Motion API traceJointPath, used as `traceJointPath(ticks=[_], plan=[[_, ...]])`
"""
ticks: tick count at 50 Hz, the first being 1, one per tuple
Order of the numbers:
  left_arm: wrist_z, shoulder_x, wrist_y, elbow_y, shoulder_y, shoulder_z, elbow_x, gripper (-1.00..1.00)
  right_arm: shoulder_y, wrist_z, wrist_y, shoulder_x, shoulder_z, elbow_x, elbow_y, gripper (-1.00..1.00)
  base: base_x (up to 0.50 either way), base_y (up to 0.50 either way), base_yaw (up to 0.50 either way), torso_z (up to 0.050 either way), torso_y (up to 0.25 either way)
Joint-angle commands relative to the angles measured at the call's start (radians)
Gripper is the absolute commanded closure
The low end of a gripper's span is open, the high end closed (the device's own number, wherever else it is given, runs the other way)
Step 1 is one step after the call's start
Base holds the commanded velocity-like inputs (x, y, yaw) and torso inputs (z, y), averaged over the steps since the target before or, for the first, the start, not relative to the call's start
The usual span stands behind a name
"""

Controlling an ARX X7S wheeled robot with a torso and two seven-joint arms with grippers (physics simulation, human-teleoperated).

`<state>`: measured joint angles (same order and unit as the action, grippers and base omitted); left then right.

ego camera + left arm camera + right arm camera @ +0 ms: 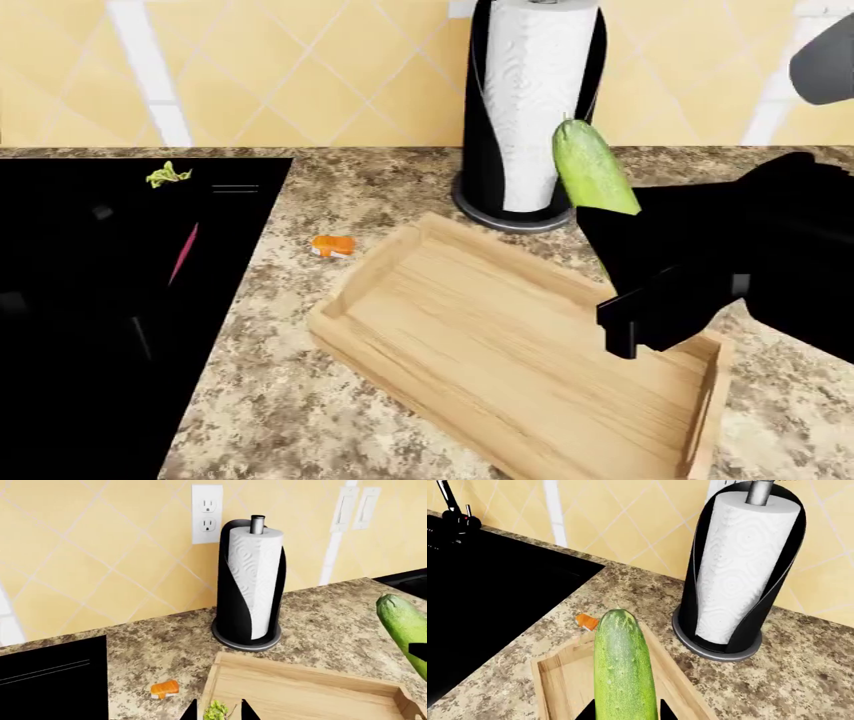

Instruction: Pick up the fruits and vegetables and place them in the sink. Turn on the sink faucet to wash them. Then turn the sink off and put them in the tray.

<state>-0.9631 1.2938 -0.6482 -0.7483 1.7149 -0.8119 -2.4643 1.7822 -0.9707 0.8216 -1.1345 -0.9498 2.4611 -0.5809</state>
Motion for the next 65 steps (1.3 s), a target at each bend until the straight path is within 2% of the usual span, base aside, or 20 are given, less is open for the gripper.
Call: traceJointPath(ticks=[1, 11, 18, 33, 44, 51, 65], plan=[[-0.002, -0.004, -0.001, 0.008, -0.002, 0.001, 0.003, 1.00, 0.001, -0.002, 0.009, 0.008, 0.001, -0.010, 0.004, 1.00, 0.00, -0.50, 0.00, 0.000, 0.000], [0.003, -0.006, 0.000, 0.015, -0.015, -0.002, 0.012, 1.00, -0.006, -0.014, 0.028, 0.027, -0.018, -0.013, -0.005, 1.00, 0.00, -0.49, 0.00, 0.000, 0.000], [0.005, -0.009, -0.004, 0.027, -0.018, -0.003, 0.016, 1.00, 0.013, -0.032, 0.062, 0.063, -0.042, 0.016, 0.008, 1.00, 0.00, -0.04, 0.00, 0.000, 0.000], [-0.012, -0.034, -0.030, 0.061, -0.013, -0.014, 0.021, 1.00, 0.203, -0.132, 0.305, 0.292, -0.221, 0.162, 0.207, 1.00, 0.00, 0.00, 0.00, 0.000, 0.000], [-0.023, -0.045, -0.039, 0.069, -0.007, -0.014, 0.017, 1.00, 0.309, -0.131, 0.444, 0.401, -0.315, 0.223, 0.394, 1.00, 0.00, 0.00, 0.00, 0.000, 0.000], [-0.026, -0.049, -0.041, 0.070, -0.007, -0.015, 0.018, 1.00, 0.322, -0.124, 0.479, 0.440, -0.339, 0.216, 0.459, 1.00, 0.00, 0.00, 0.00, 0.000, 0.000], [-0.036, -0.054, -0.042, 0.066, -0.003, -0.010, 0.008, 1.00, 0.288, -0.126, 0.462, 0.495, -0.393, 0.247, 0.391, 1.00, 0.00, 0.00, 0.00, 0.000, 0.001]])
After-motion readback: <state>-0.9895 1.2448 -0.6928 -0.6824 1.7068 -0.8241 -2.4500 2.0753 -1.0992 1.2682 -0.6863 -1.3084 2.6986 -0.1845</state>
